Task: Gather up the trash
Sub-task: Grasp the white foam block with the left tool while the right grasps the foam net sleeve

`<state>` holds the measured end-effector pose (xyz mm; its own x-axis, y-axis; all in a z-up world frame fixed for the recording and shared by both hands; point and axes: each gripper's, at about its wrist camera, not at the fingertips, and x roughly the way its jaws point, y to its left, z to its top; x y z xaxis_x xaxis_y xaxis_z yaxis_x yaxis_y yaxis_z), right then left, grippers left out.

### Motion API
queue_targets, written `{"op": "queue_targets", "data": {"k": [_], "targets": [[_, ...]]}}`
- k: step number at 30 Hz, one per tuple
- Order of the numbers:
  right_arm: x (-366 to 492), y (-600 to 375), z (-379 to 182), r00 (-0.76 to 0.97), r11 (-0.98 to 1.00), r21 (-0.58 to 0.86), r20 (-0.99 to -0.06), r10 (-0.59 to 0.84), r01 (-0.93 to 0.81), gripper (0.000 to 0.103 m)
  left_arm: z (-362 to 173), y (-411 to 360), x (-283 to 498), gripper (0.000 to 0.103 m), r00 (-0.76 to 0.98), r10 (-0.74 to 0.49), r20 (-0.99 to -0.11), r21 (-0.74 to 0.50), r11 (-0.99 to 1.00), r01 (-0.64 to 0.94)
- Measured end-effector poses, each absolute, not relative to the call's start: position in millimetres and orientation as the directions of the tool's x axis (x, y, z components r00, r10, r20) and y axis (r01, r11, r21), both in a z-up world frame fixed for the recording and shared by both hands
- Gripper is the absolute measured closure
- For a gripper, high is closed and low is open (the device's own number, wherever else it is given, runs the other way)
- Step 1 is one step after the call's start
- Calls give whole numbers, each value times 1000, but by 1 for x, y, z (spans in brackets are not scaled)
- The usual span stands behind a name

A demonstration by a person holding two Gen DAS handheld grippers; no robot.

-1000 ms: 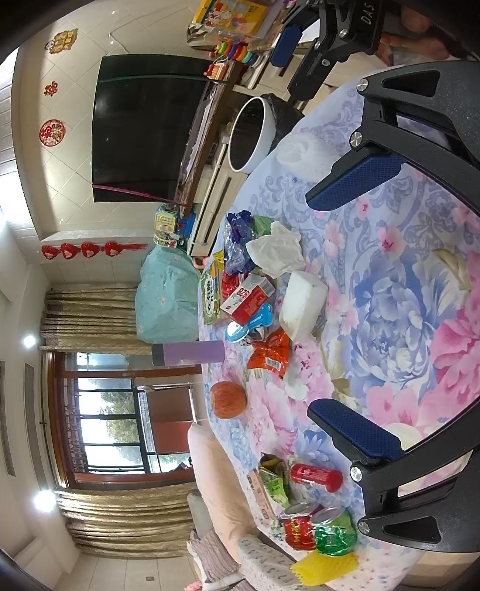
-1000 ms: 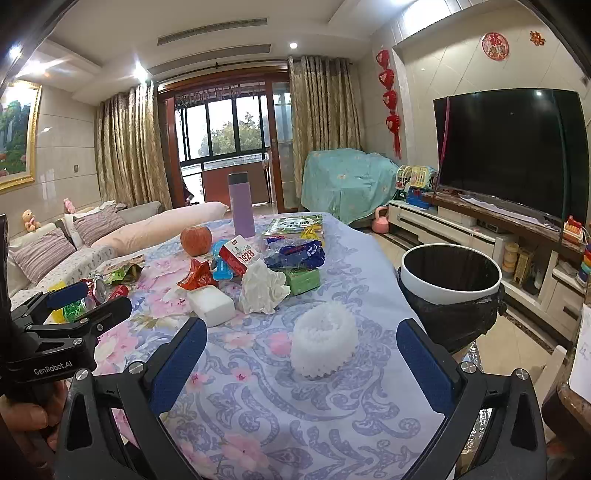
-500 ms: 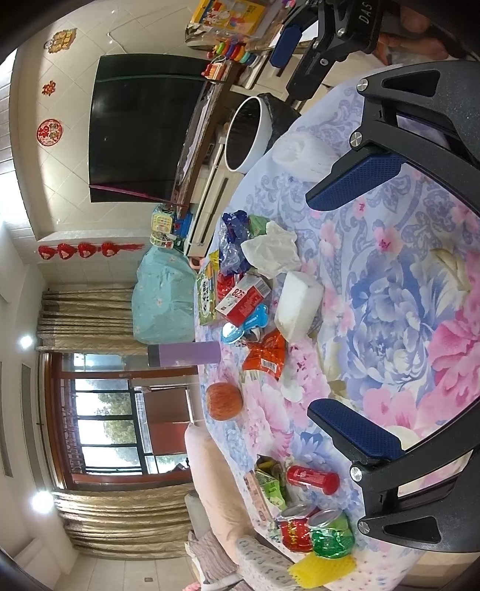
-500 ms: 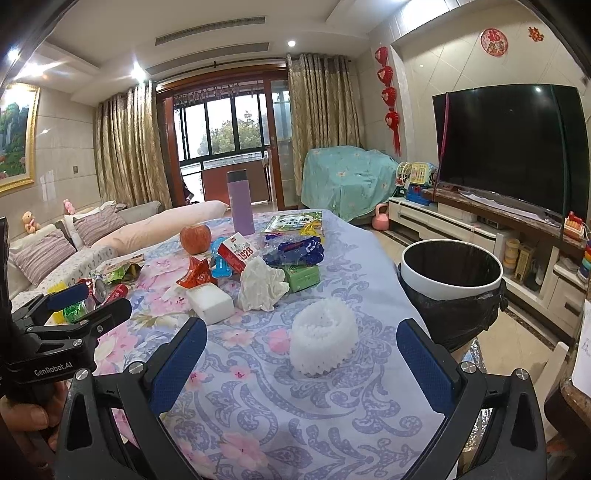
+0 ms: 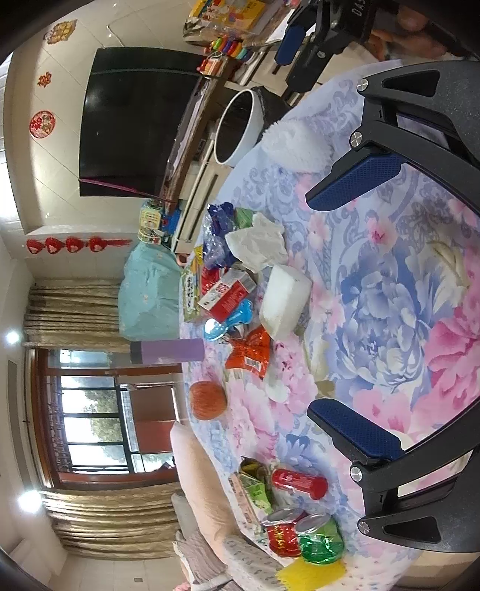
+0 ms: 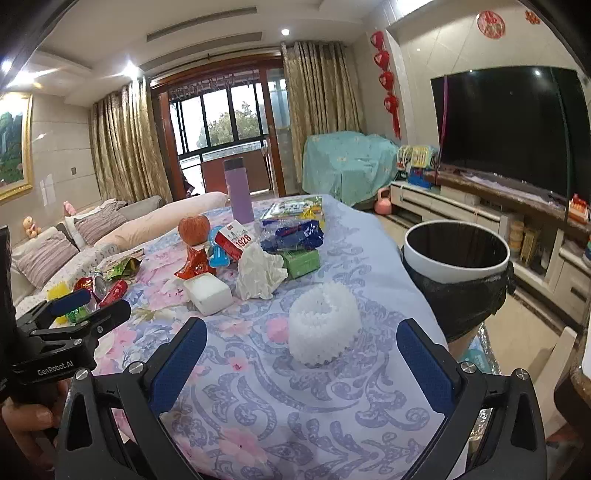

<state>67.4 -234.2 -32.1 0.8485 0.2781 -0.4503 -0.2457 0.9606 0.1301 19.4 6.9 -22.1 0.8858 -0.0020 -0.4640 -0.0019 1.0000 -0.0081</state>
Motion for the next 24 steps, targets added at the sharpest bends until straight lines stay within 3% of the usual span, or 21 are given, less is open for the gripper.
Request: {"op": "queue_targets", "data": {"k": [24], "targets": [[143,-234,-72,742,961,143,-612,274,-237,1,-72,10,139,2,730,-16,-684,-49,998,-25]]}}
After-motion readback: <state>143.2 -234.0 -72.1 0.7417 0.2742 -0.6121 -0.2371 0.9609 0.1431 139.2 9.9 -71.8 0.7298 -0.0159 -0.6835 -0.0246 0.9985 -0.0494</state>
